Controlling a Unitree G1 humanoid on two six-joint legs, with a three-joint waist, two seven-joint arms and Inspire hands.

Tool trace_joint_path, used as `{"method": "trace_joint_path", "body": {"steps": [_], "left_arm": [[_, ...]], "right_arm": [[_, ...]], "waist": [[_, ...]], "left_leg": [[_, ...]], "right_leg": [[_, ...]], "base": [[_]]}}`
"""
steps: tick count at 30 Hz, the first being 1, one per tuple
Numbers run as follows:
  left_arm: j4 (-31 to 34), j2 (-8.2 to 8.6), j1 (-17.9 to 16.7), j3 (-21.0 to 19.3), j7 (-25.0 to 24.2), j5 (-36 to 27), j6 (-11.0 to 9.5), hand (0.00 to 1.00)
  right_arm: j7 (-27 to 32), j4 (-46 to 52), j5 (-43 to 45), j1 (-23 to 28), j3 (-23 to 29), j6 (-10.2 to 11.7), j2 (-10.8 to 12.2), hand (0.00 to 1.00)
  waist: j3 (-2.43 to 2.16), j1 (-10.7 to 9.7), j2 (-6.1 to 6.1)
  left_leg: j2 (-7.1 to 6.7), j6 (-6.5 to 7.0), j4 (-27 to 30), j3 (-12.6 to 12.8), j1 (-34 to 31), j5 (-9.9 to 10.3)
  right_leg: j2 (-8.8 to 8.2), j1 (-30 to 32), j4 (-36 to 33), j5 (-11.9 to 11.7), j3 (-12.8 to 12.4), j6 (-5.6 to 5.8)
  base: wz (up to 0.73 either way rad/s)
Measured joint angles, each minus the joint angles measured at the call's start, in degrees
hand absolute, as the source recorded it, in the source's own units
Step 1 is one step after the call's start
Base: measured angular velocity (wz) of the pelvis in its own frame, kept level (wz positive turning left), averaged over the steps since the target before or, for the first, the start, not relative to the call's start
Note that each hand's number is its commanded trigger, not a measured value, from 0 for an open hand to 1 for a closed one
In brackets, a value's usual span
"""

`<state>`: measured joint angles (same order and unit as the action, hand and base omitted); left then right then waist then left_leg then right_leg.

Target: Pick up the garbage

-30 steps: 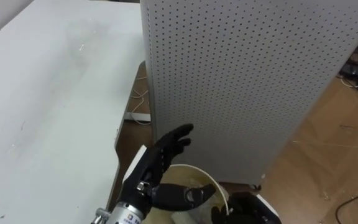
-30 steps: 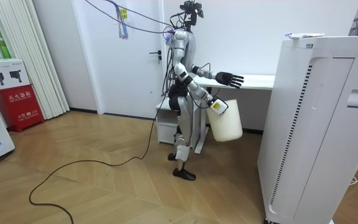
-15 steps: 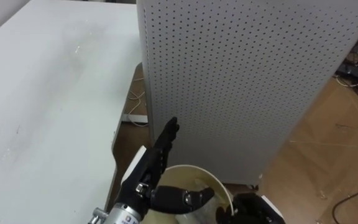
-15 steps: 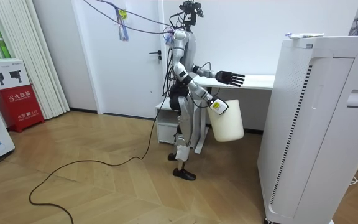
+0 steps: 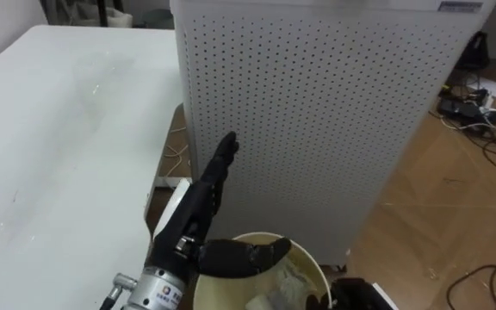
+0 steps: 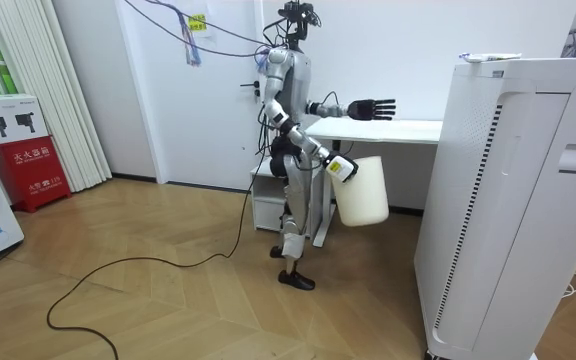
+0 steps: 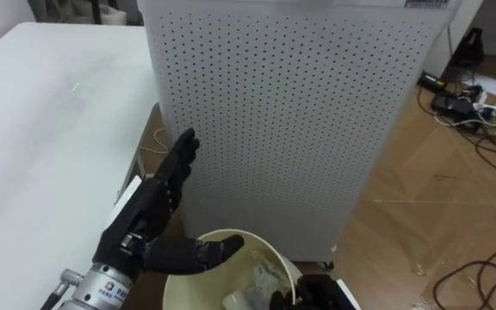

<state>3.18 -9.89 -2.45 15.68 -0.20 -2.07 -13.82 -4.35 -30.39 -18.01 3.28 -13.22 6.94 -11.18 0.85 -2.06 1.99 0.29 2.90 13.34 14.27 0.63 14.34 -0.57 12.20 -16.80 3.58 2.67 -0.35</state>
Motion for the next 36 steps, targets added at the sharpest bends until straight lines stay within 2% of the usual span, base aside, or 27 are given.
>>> {"method": "trace_joint_path", "body": {"steps": [3, 5, 7, 9, 15, 23, 25, 26, 27, 28, 29, 30, 31, 32, 33, 34, 35, 36], "left_arm": [[0.3, 0.24, 0.0, -0.5, 1.4, 4.7, -0.4, 0.00], [0.3, 0.24, 0.0, -1.2, 2.1, 7.5, -0.4, 0.00], [0.6, 0.20, 0.1, -2.7, 2.6, 8.9, -0.5, 0.00], [1.5, 0.10, 0.1, -3.1, 3.4, 9.6, -0.5, 0.00], [3.9, -0.40, 0.1, -3.1, 6.1, 10.6, -1.3, 0.00], [4.6, -0.29, 0.1, -3.1, 6.3, 11.4, -1.4, 0.00], [4.8, -0.05, -0.1, -3.4, 7.2, 12.3, -1.5, 0.00], [4.8, 0.02, -0.2, -3.8, 7.4, 13.0, -1.5, 0.00], [4.8, 0.13, -0.4, -4.7, 7.5, 14.4, -1.5, 0.00], [4.8, 0.13, -0.5, -5.6, 7.6, 15.3, -1.6, 0.00], [4.8, 0.16, -0.5, -5.9, 7.6, 15.5, -1.6, 0.00], [4.8, 0.18, -0.5, -6.3, 8.2, 15.7, -1.6, 0.00], [5.0, -0.19, -0.5, -6.6, 8.6, 15.3, -1.6, 0.00], [5.1, -0.07, -0.5, -6.6, 8.6, 15.2, -1.7, 0.00], [5.2, 0.21, -0.5, -6.5, 8.6, 15.2, -2.1, 0.00], [5.3, 0.34, -0.5, -6.5, 8.6, 15.2, -3.0, 0.00], [5.3, 0.42, -0.5, -6.5, 8.6, 15.2, -3.5, 0.00], [5.3, 0.48, -0.7, -6.5, 8.7, 15.1, -4.9, 0.00]], "right_arm": [[0.0, -0.1, 0.1, 0.1, 1.1, 0.0, -0.1, 1.00], [-0.1, -0.2, 0.1, 0.1, 1.1, 0.0, -0.1, 1.00], [-0.9, -0.2, 0.0, 0.1, 1.1, 0.0, -0.1, 1.00], [-1.6, -0.2, 0.0, 0.1, 1.2, 0.0, -0.1, 1.00], [-2.4, -0.2, 0.0, 0.1, 1.3, 0.0, -0.2, 1.00], [-4.6, -0.8, 0.1, 0.1, 1.6, 0.0, -0.2, 1.00], [-5.1, -1.2, 0.2, 0.3, 1.5, 0.0, -0.2, 1.00], [-5.3, -1.2, 0.2, 0.4, 1.5, 0.0, -0.2, 1.00], [-6.1, -1.5, 0.4, 0.7, 1.5, 0.0, -0.1, 1.00], [-6.7, -1.6, 0.3, 1.0, 1.5, 0.0, -0.1, 1.00], [-7.0, -1.6, 0.3, 1.1, 1.5, 0.0, -0.2, 1.00], [-7.5, -1.6, 0.4, 1.3, 1.4, 0.0, -0.2, 1.00], [-7.5, -1.6, 0.3, 1.5, 1.3, 0.0, 0.0, 1.00], [-7.4, -1.6, 0.3, 1.5, 1.2, 0.0, -0.1, 1.00], [-7.2, -1.7, 0.3, 1.5, 1.3, 0.0, -0.4, 1.00], [-7.1, -1.8, 0.4, 1.5, 1.7, 0.0, -0.5, 1.00], [-7.1, -2.2, 0.3, 1.5, 2.1, 0.0, -0.9, 1.00], [-7.1, -3.1, 0.0, 1.6, 2.7, 0.1, -0.9, 1.00]], "waist": [[-0.05, 0.1, -0.02], [-0.09, 0.4, -0.02], [-0.14, 0.6, -0.10], [-0.12, 0.2, -0.17], [-0.14, -0.6, -0.48], [-0.26, -0.4, -1.01], [-0.13, 0.4, -1.23], [-0.06, 0.8, -1.34], [0.00, 1.5, -1.44], [0.13, 1.9, -1.61], [0.12, 1.9, -1.60], [0.00, 2.0, -1.37], [-0.17, 2.2, -0.76], [-0.05, 2.4, -0.66], [-0.06, 3.0, -0.62], [0.03, 3.1, -0.39], [0.25, 3.2, 0.08], [0.35, 4.2, 0.35]], "left_leg": [[0.19, 0.27, 0.0, 2.3, 0.1, 0.3], [0.83, 0.29, -0.2, 4.2, 0.8, 0.5], [1.03, 0.27, -0.6, 5.8, 1.5, 0.7], [1.07, 0.28, -0.9, 5.9, 1.6, 0.7], [1.21, 0.25, -1.6, 6.1, 2.1, 0.6], [1.69, 0.10, -1.3, 6.3, 3.0, 0.6], [2.59, -0.51, 0.6, 7.8, 3.3, 1.9], [3.00, -0.76, 1.3, 8.5, 3.4, 2.5], [4.09, -1.43, 3.2, 9.7, 3.6, 4.0], [5.46, -2.15, 6.7, 11.0, 3.6, 6.0], [6.25, -2.54, 8.6, 11.8, 3.6, 7.0], [7.34, -3.36, 13.5, 12.6, 3.0, 8.7], [8.24, -3.30, 21.7, 11.4, -0.2, 8.5], [8.84, -2.49, 26.9, 9.0, -2.9, 7.1], [7.69, -2.01, 32.0, 3.6, -7.8, 6.6], [5.43, -2.09, 31.5, 0.0, -11.9, 6.4], [4.42, -2.25, 30.4, -1.0, -13.7, 6.2], [2.70, -3.13, 26.0, -2.6, -16.2, 4.7]], "right_leg": [[0.47, 0.5, 0.4, -1.1, -1.1, 0.05], [0.67, 0.5, 0.8, -1.9, -0.6, -0.27], [0.67, 0.2, 1.7, -3.0, 1.4, -0.86], [0.68, -0.1, 2.4, -3.5, 2.2, -1.05], [0.94, -0.9, 3.3, -4.0, 2.4, -1.06], [0.93, -1.4, 3.1, -3.6, 4.8, -1.58], [0.94, -1.6, 2.2, -2.7, 8.2, -2.85], [1.20, -1.6, 1.5, -2.2, 8.7, -3.13], [1.59, -1.8, -0.7, -0.4, 9.7, -3.94], [1.62, -1.7, -4.6, 2.7, 10.7, -4.72], [1.57, -1.7, -6.9, 4.6, 10.8, -5.12], [1.48, -1.0, -10.5, 8.0, 10.6, -5.66], [2.06, -0.2, -12.2, 10.2, 7.5, -5.87], [3.06, -0.3, -12.3, 10.2, 5.3, -6.17], [3.79, -0.6, -11.8, 10.1, 2.6, -6.63], [3.85, -1.4, -10.6, 9.8, 0.9, -6.89], [3.82, -1.9, -10.1, 9.7, 0.0, -6.90], [3.81, -3.0, -9.1, 9.6, -1.2, -6.97]], "base": [[-0.40], [-0.54], [-0.44], [-0.22], [-0.02], [0.00], [-0.25], [-0.50], [-0.49], [-0.44], [-0.28], [-0.15], [-0.12], [-0.11], [-0.08], [-0.09], [-0.20], [-0.42]]}}
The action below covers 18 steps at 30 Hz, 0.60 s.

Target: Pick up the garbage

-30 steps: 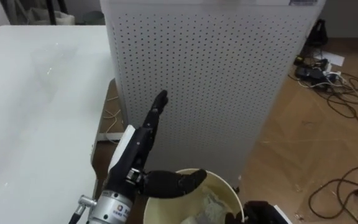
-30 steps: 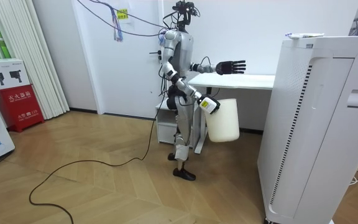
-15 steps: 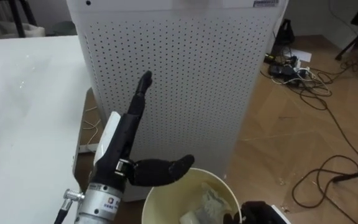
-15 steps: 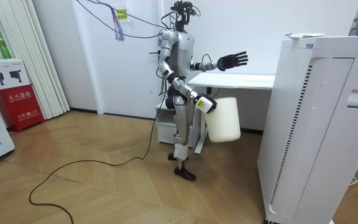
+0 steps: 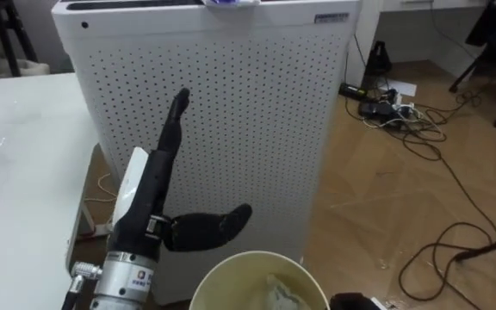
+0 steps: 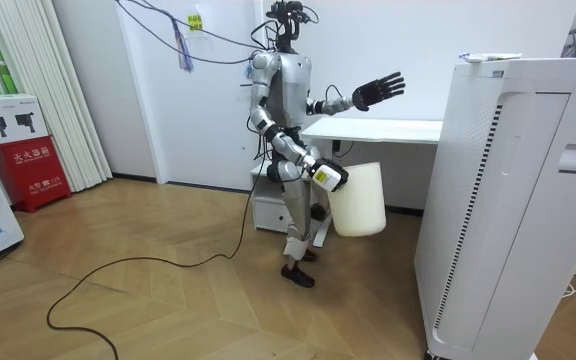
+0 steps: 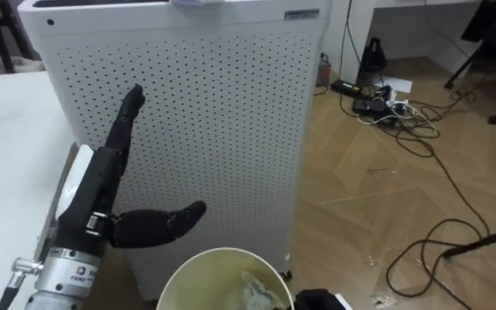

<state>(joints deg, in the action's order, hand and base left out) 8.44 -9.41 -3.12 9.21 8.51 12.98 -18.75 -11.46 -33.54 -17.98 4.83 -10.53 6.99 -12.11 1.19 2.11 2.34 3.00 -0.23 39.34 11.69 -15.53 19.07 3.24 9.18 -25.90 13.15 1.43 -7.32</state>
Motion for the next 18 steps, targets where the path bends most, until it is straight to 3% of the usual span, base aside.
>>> {"method": "trace_joint_path", "body": {"steps": [2, 4, 6, 7, 8, 9, 10, 11, 13, 14, 16, 17, 18], "left_arm": [[0.1, -0.06, -0.2, -0.1, 0.2, 0.1, -1.8, 0.00], [0.6, -0.04, -0.2, -0.2, 1.1, 0.5, -2.6, 0.00], [0.6, -0.02, -0.3, -0.4, 1.7, 1.4, -3.3, 0.00], [0.7, -0.13, -0.4, -0.7, 2.1, 1.5, -3.5, 0.00], [0.8, -0.14, -0.6, -1.0, 2.1, 1.7, -3.6, 0.00], [1.2, -0.27, -0.6, -1.8, 2.2, 1.7, -3.6, 0.00], [1.8, -0.39, -0.6, -2.4, 2.4, 1.7, -3.6, 0.00], [2.0, -0.62, -0.6, -2.5, 2.7, 1.7, -3.6, 0.00], [2.5, -0.67, -0.5, -2.8, 3.8, 3.6, -3.6, 0.00], [2.5, -0.68, -0.5, -2.9, 3.9, 4.2, -3.6, 0.00], [2.9, -0.71, 0.6, -3.0, 4.2, 5.6, -3.7, 0.00], [2.9, -0.73, 0.6, -3.0, 4.4, 5.6, -4.1, 0.00], [3.2, -0.90, -1.0, -2.2, 4.6, 5.8, -6.4, 0.00]], "right_arm": [[0.1, -0.8, 0.1, 0.4, 0.1, 0.0, -0.3, 1.00], [0.0, -1.7, 0.2, 1.3, -0.1, 0.0, -0.3, 1.00], [0.1, -1.7, 0.3, 2.3, 0.0, -0.1, -0.4, 1.00], [0.1, -1.7, 0.3, 2.7, 0.0, -0.2, -0.4, 1.00], [0.1, -1.7, 0.3, 2.9, 0.0, -0.3, -0.5, 1.00], [0.2, -1.7, 0.3, 2.9, 0.0, -0.4, -0.5, 1.00], [0.5, -1.7, 0.3, 2.9, 0.0, -0.3, -0.7, 1.00], [0.7, -1.7, 0.3, 2.8, 0.0, -0.4, -0.6, 1.00], [0.9, -1.5, 0.2, 2.6, 0.1, -0.4, -0.8, 1.00], [1.0, -1.5, 0.2, 2.5, 0.1, -0.4, -0.7, 1.00], [2.2, -1.3, 0.2, 1.9, 0.2, -0.4, -0.8, 1.00], [2.4, -1.3, 0.2, 1.8, 0.4, -0.4, -0.8, 1.00], [3.0, -1.2, 0.1, 1.8, 0.7, -0.3, -0.7, 1.00]], "waist": [[-0.42, 1.4, -0.60], [-0.57, 2.3, -0.74], [-0.85, 2.8, -0.85], [-1.13, 2.9, -0.85], [-1.46, 2.9, -0.45], [-1.57, 3.0, -0.02], [-1.28, 3.1, 0.54], [-1.04, 3.2, 1.02], [-0.63, 3.4, 1.58], [-0.60, 3.6, 1.54], [-0.39, 3.7, 1.39], [-0.34, 3.7, 1.38], [-0.28, 4.0, 1.48]], "left_leg": [[-2.08, -0.26, -9.2, -3.0, -2.4, -4.3], [-3.73, -0.32, -19.5, -6.2, -3.4, -10.7], [-3.79, -0.28, -23.8, -8.0, -3.2, -14.2], [-4.12, -0.21, -24.0, -8.8, -2.7, -17.0], [-4.47, 0.14, -23.9, -9.0, -2.6, -18.2], [-5.34, 1.79, -23.9, -9.0, -1.5, -20.0], [-5.90, 2.98, -23.2, -8.9, -0.3, -21.2], [-6.26, 3.29, -22.1, -8.5, -0.1, -20.9], [-6.98, 4.03, -18.0, -7.0, 0.0, -16.8], [-7.10, 4.22, -16.5, -6.8, -0.1, -15.6], [-7.72, 5.61, -10.4, -5.3, -1.2, -11.5], [-7.85, 5.78, -9.5, -4.9, -1.2, -10.8], [-7.86, 6.76, -8.6, -3.1, -0.5, -9.4]], "right_leg": [[0.68, -1.5, 1.2, 0.1, -1.5, -0.33], [1.32, -3.5, 1.1, 1.5, -2.1, -0.93], [2.23, -5.4, 0.6, 3.3, -3.1, -1.41], [2.37, -6.5, -0.2, 4.8, -3.7, -1.40], [2.32, -7.1, -0.5, 5.5, -4.1, -1.27], [1.87, -7.9, -1.1, 7.0, -5.1, -0.98], [1.37, -8.9, -0.9, 7.9, -5.5, -0.47], [0.78, -9.5, -0.7, 8.3, -5.3, -0.13], [-1.36, -11.0, -1.0, 9.4, -2.6, 1.89], [-1.83, -11.6, -1.0, 9.6, -1.9, 2.39], [-3.65, -12.0, -5.5, 10.9, 0.5, 4.85], [-4.03, -11.8, -7.4, 11.0, 0.5, 5.10], [-4.99, -10.8, -11.9, 10.5, 1.7, 6.00]], "base": [[-0.51], [-0.40], [-0.31], [-0.28], [-0.22], [-0.25], [-0.27], [-0.17], [-0.17], [-0.22], [-0.04], [0.09], [0.24]]}}
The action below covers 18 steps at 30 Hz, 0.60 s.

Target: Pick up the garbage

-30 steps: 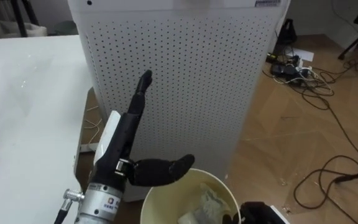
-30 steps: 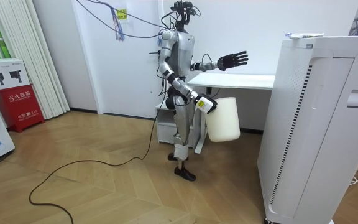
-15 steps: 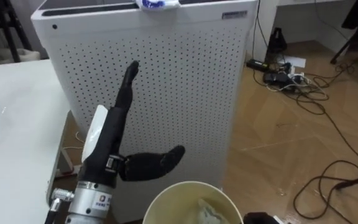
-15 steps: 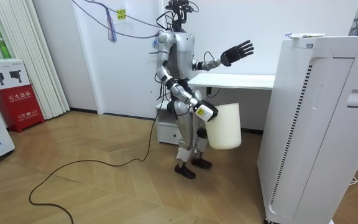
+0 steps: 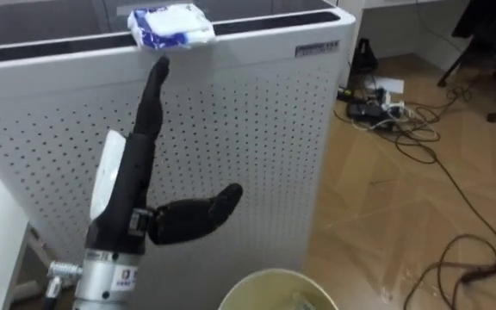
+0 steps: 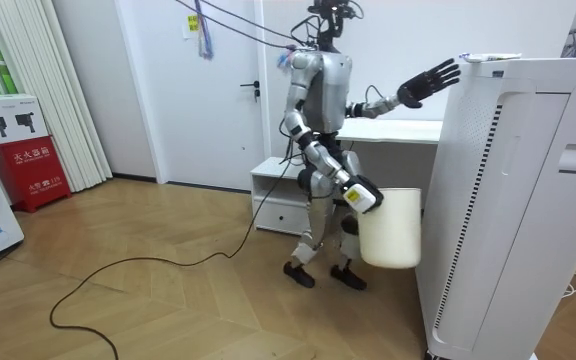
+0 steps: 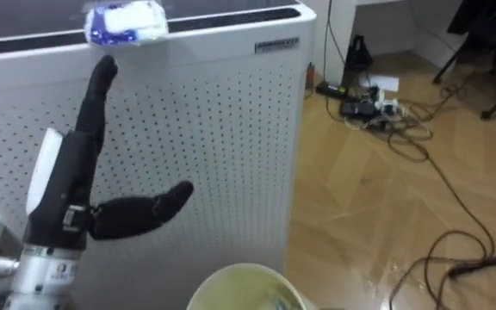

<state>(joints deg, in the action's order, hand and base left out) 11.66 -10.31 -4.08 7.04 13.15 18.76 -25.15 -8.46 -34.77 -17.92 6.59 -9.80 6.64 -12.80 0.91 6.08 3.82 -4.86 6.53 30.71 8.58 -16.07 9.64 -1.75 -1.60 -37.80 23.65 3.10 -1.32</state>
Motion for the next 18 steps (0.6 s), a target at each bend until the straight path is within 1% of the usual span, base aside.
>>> {"method": "trace_joint_path", "body": {"steps": [1, 2, 3, 4, 5, 6, 7, 8, 9, 10, 11, 12, 13, 14, 15, 16, 17, 18], "left_arm": [[0.2, -0.02, -0.9, 0.5, 0.1, 1.3, -1.9, 0.00], [0.5, -0.26, -1.1, 0.7, 0.3, 2.2, -2.6, 0.00], [1.5, -0.70, -1.1, 0.9, 1.3, 2.9, -2.9, 0.00], [2.2, -0.82, -0.4, 0.3, 3.7, 3.9, -2.8, 0.00], [2.5, -0.79, -0.4, -0.3, 4.9, 4.4, -2.7, 0.00], [2.9, -0.67, -0.3, -1.1, 6.8, 4.4, -2.4, 0.00], [2.9, -0.67, -0.3, -1.8, 8.2, 4.4, -2.1, 0.00], [2.9, -0.65, -0.3, -2.1, 8.8, 4.4, -2.1, 0.00], [2.9, -1.03, -0.3, -2.6, 10.2, 4.6, -2.1, 0.00], [2.7, -1.32, -0.3, -2.6, 12.0, 4.9, -2.1, 0.00], [2.7, -1.34, -0.7, -2.6, 12.8, 5.3, -2.1, 0.00], [2.7, -1.59, -0.5, -2.6, 13.8, 5.8, -2.1, 0.00], [2.7, -2.11, -0.5, -2.7, 14.8, 6.4, -2.1, 0.00], [2.7, -2.19, -0.5, -2.8, 15.3, 6.8, -2.1, 0.00], [2.8, -2.18, -0.5, -2.8, 15.9, 7.1, -2.1, 0.00], [2.8, -2.18, -0.5, -2.9, 16.6, 7.2, -2.1, 0.00], [2.8, -2.18, -0.4, -2.9, 16.7, 7.2, -2.1, 0.00], [3.0, -2.19, -0.5, -2.9, 17.0, 7.2, -2.2, 0.00]], "right_arm": [[0.5, 0.0, 0.0, -0.1, 0.0, 0.0, 0.0, 1.00], [0.9, 0.0, 0.0, -0.1, 0.0, 0.0, 0.0, 1.00], [1.5, 0.0, 0.3, -0.2, 0.1, 0.1, -0.1, 1.00], [2.0, -0.1, 0.8, -0.6, 0.0, 0.1, -0.3, 1.00], [2.1, -0.2, 0.9, -0.8, -0.1, 0.1, -0.4, 1.00], [2.0, -0.2, 0.8, -0.7, -0.3, 0.1, -0.8, 1.00], [1.8, -0.2, 0.4, -0.2, -0.4, 0.1, -0.8, 1.00], [1.6, -0.2, 0.3, 0.1, -0.7, 0.1, -0.8, 1.00], [1.4, -0.2, 0.5, 0.3, -2.1, 0.1, -0.7, 1.00], [1.4, -0.4, 0.9, 0.3, -2.7, 0.1, -0.4, 1.00], [1.4, -0.6, 1.3, 0.4, -2.8, 0.1, -0.2, 1.00], [1.2, -0.6, 1.9, 0.4, -2.8, 0.1, -0.3, 1.00], [0.8, -0.6, 2.3, 0.3, -2.8, 0.1, -0.3, 1.00], [0.7, -0.6, 2.5, 0.3, -2.8, 0.1, -0.4, 1.00], [0.6, -0.7, 2.7, 0.3, -2.8, 0.1, -0.6, 1.00], [0.4, -0.6, 2.6, 0.3, -2.7, 0.1, -0.9, 1.00], [0.2, -0.7, 2.5, 0.4, -2.7, 0.1, -1.0, 1.00], [0.1, -0.6, 2.4, 0.3, -2.3, 0.1, -1.1, 1.00]], "waist": [[0.15, 0.6, -0.22], [0.31, 0.5, -0.39], [0.45, 0.5, -0.97], [0.59, 1.0, -1.13], [0.54, 1.2, -1.48], [0.59, 1.3, -2.52], [0.73, 1.1, -3.42], [0.69, 0.9, -3.62], [0.62, 0.3, -3.29], [0.69, -0.6, -3.21], [0.41, -1.0, -3.45], [0.17, -1.1, -3.75], [0.04, -1.1, -3.41], [0.03, -1.1, -3.24], [0.02, -0.9, -3.02], [-0.10, -0.8, -2.73], [-0.33, -0.9, -2.61], [-0.32, -1.0, -2.27]], "left_leg": [[-0.02, 0.64, 0.0, 0.5, 1.2, 1.4], [0.07, 0.75, -0.2, 0.4, 1.8, 2.0], [0.22, 0.17, -1.7, -1.0, 3.1, 3.8], [0.03, 0.25, -2.1, -1.4, 3.5, 4.2], [0.08, 0.23, -2.3, -1.4, 3.7, 4.2], [0.40, 0.14, -3.2, -1.5, 4.5, 4.2], [0.96, -0.12, -4.1, -1.7, 5.6, 4.1], [1.11, -0.37, -4.5, -2.1, 6.0, 4.0], [1.16, -0.92, -5.2, -2.7, 6.5, 3.7], [1.38, -1.78, -5.0, -3.8, 6.5, 3.9], [1.75, -2.27, -5.2, -4.7, 6.6, 3.9], [2.19, -3.11, -5.9, -5.8, 6.7, 3.5], [2.52, -3.85, -7.1, -6.2, 7.3, 3.0], [2.71, -4.09, -7.6, -6.4, 7.6, 2.8], [3.25, -4.36, -8.2, -6.5, 8.2, 2.7], [3.51, -4.66, -8.8, -6.9, 8.7, 2.6], [3.57, -4.81, -9.0, -7.1, 8.8, 2.5], [3.73, -5.06, -9.4, -7.2, 9.2, 2.3]], "right_leg": [[-0.83, 1.7, -5.1, -1.7, 1.9, 2.76], [-1.09, 2.6, -7.7, -3.0, 2.7, 4.04], [-1.42, 4.9, -12.5, -5.6, 4.6, 4.67], [-3.36, 7.3, -16.0, -5.6, 5.8, 4.60], [-4.43, 8.7, -16.7, -4.9, 5.8, 4.39], [-6.46, 11.3, -16.1, -3.3, 5.4, 4.23], [-7.75, 13.0, -12.5, -2.7, 4.5, 4.47], [-8.24, 13.4, -9.3, -2.7, 4.1, 4.72], [-8.89, 13.3, -0.2, -3.7, 3.3, 5.31], [-9.01, 13.0, 5.8, -8.5, 3.5, 5.31], [-8.20, 12.0, 7.6, -8.7, 4.1, 5.02], [-6.88, 10.8, 10.1, -9.5, 4.9, 4.37], [-6.15, 10.2, 11.4, -9.8, 5.4, 3.97], [-5.89, 9.9, 12.0, -9.9, 5.6, 3.79], [-5.25, 9.1, 13.0, -10.1, 5.9, 3.42], [-4.92, 8.3, 13.8, -10.2, 6.4, 3.12], [-4.73, 8.2, 14.2, -10.2, 6.5, 3.05], [-4.47, 7.7, 14.7, -10.3, 6.5, 2.91]], "base": [[0.34], [0.59], [0.58], [0.43], [0.11], [-0.07], [0.00], [0.09], [0.25], [0.34], [0.34], [0.24], [0.16], [0.08], [0.05], [0.05], [0.05], [0.04]]}}
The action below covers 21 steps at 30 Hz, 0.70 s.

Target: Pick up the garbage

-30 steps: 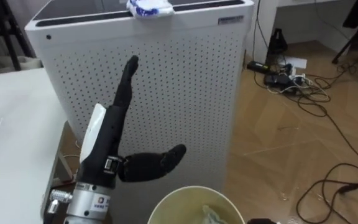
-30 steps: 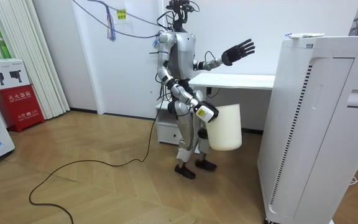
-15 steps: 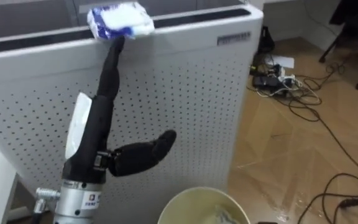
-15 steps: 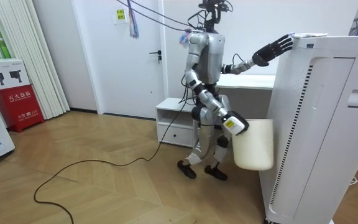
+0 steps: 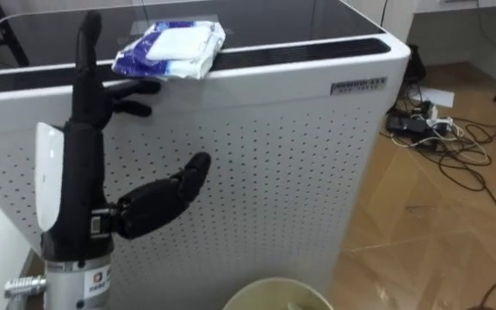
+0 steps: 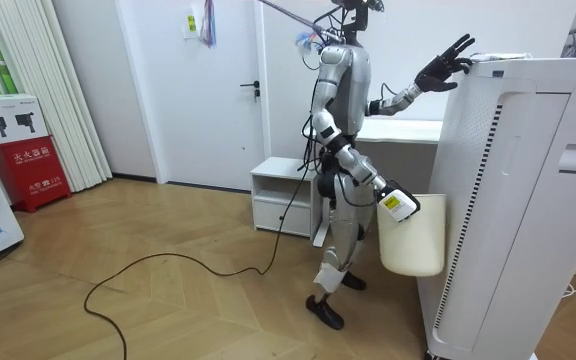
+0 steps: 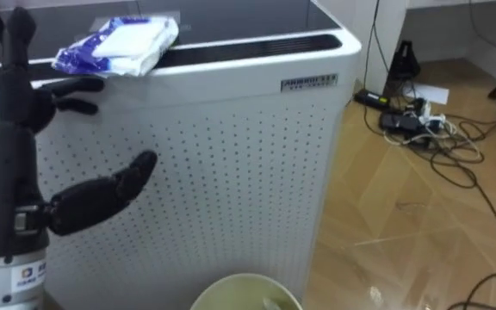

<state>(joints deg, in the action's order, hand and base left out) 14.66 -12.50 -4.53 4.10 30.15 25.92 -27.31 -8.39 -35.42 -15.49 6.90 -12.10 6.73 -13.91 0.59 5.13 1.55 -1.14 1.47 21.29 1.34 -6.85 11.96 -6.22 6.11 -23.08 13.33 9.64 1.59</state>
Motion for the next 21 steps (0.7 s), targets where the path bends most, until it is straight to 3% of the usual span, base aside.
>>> {"method": "trace_joint_path", "body": {"steps": [6, 21], "left_arm": [[0.7, -0.06, -0.1, 0.1, 0.7, 0.1, -0.8, 0.00], [3.4, -1.95, -2.6, 0.4, 2.0, 4.5, -2.9, 0.00]], "right_arm": [[-0.9, 0.0, 0.2, 0.0, -0.1, 0.0, 0.0, 1.00], [-2.0, 0.0, 2.1, 0.4, -0.2, 0.0, 0.1, 1.00]], "waist": [[0.01, 0.2, 1.01], [0.29, 1.6, 0.52]], "left_leg": [[0.50, -0.59, -2.1, -0.8, 0.8, -0.4], [0.65, -0.61, -4.2, -2.1, 2.3, -0.4]], "right_leg": [[0.80, -1.8, 2.6, -0.5, 0.9, -0.43], [1.53, -5.1, 7.5, -2.0, 2.3, -0.24]], "base": [[0.05], [0.03]]}}
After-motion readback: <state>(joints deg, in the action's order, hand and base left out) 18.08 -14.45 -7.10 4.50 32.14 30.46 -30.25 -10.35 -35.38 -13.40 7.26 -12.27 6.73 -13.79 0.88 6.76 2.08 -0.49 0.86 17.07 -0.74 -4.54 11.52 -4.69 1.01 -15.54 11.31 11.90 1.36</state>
